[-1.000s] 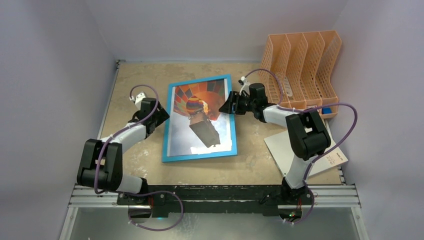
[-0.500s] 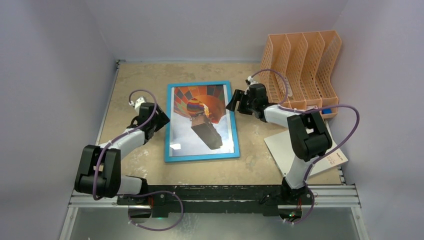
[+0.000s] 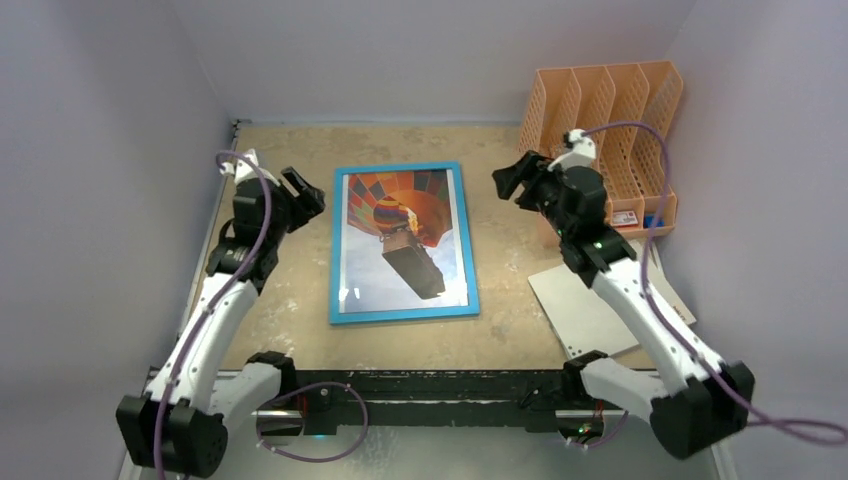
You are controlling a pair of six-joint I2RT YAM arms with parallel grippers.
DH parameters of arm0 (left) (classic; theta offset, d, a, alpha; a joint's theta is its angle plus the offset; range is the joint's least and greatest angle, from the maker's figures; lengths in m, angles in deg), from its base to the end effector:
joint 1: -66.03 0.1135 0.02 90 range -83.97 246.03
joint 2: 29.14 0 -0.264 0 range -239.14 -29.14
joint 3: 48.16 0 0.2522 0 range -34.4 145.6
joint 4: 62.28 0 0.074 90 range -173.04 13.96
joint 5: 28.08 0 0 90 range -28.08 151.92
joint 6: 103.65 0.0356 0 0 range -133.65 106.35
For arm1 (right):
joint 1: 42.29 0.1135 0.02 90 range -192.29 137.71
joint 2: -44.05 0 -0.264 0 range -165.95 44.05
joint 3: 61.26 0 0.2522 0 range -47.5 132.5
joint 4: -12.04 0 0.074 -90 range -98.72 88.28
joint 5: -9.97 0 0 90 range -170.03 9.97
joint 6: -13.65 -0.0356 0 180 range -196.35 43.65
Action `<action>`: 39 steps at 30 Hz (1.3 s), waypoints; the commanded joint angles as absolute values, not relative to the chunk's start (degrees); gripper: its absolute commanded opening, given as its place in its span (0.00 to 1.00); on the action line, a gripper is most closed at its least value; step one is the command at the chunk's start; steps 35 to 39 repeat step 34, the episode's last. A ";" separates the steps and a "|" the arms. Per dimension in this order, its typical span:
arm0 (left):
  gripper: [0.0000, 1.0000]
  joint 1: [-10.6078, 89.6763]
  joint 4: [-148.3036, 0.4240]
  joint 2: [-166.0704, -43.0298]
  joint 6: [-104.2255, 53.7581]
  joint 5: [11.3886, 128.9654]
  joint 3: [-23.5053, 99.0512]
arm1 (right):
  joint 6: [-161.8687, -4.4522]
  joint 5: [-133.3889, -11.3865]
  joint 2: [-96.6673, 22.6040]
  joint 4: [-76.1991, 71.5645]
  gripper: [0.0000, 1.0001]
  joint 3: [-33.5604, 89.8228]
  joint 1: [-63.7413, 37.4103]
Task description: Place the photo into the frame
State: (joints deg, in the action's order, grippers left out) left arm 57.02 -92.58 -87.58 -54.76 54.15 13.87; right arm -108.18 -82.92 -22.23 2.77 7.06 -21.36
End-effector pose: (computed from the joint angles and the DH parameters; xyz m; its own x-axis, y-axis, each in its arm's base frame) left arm 0.2290 -0.0314 0.3051 -0.3581 -0.6028 -0.7130 -0.2648 0.7979 -0.5416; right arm 0.2571 0.0964 0.3504 -0.2634 0.4632 -0.8462 -0.2014 0.8314 0.5178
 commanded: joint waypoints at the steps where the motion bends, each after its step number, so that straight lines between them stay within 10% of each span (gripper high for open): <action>1: 0.70 57.42 -102.95 -80.29 -46.90 56.15 21.70 | -108.60 -92.99 -9.16 -9.50 0.75 6.69 -21.27; 12: 0.77 57.42 -128.63 -69.69 -33.36 60.78 40.99 | -105.88 -108.35 14.77 -32.29 0.93 18.63 -21.29; 39: 0.84 57.33 -145.01 -62.70 -35.05 50.44 51.55 | -108.07 -115.13 10.12 -52.35 0.99 34.40 -21.29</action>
